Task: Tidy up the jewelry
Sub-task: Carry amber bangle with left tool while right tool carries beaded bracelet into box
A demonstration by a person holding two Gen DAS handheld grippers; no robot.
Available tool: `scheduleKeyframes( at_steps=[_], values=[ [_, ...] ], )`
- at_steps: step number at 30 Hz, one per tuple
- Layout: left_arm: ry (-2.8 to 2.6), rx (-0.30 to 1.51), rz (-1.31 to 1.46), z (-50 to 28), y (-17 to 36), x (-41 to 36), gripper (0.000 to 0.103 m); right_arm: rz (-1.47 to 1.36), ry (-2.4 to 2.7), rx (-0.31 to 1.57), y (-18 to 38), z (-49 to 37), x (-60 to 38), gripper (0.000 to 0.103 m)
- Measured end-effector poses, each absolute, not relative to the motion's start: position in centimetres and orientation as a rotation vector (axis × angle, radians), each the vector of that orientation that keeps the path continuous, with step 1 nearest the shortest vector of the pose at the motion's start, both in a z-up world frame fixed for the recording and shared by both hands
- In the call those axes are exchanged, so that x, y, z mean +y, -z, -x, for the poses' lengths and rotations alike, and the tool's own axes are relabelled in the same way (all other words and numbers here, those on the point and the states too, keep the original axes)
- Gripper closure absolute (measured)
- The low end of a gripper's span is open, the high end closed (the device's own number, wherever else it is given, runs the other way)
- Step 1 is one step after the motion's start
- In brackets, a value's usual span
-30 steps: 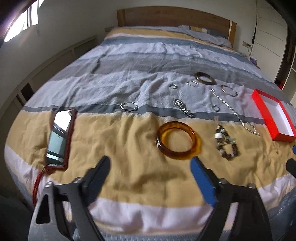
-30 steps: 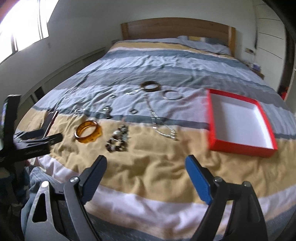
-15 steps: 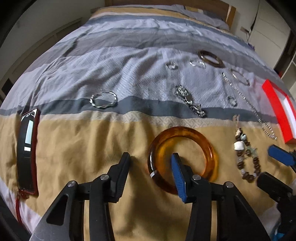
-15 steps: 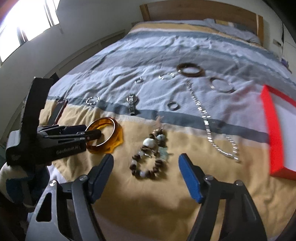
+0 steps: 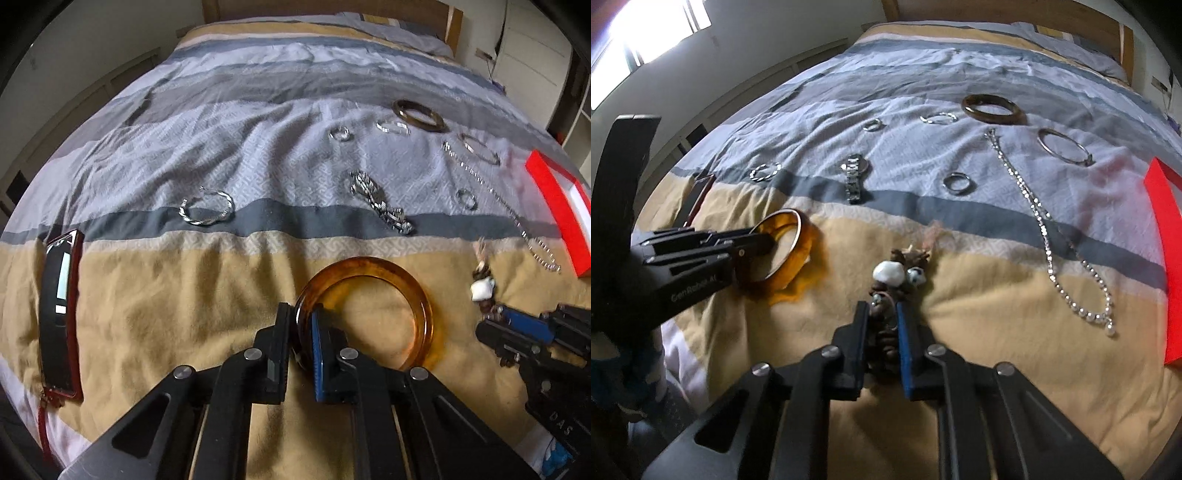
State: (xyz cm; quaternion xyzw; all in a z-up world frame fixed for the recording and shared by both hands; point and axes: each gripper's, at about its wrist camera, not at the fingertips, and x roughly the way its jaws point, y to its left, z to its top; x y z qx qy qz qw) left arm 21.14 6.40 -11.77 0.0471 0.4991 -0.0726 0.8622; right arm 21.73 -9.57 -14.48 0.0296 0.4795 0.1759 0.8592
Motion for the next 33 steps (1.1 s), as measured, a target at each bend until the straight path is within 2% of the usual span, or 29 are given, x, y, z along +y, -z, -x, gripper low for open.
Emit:
scheduleKeyframes(
  at_steps=[11, 18, 25, 33],
  values=[
    [0.136, 0.952, -0.122, -17.1, 5.8, 5.9, 0.094, -0.07, -0.37, 0.886, 7.8, -16.7, -11.0, 0.09],
    [0.185, 0.884, -0.154, -14.0, 1.5, 2.5, 0.094, -0.102, -0.324, 0.783, 3.1, -12.5, -14.6, 0.09],
    [0.284, 0.863, -0.181, -12.5, -0.8, -4.1, 0.094, -0.134, -0.22, 0.697, -0.1, -9.6, -21.9, 0.09],
    [0.411, 0.858, -0.219, -13.8, -1.6, -15.7, 0.094, -0.14, -0.09, 0.656, -1.7, -9.2, -32.5, 0.089]
  ],
)
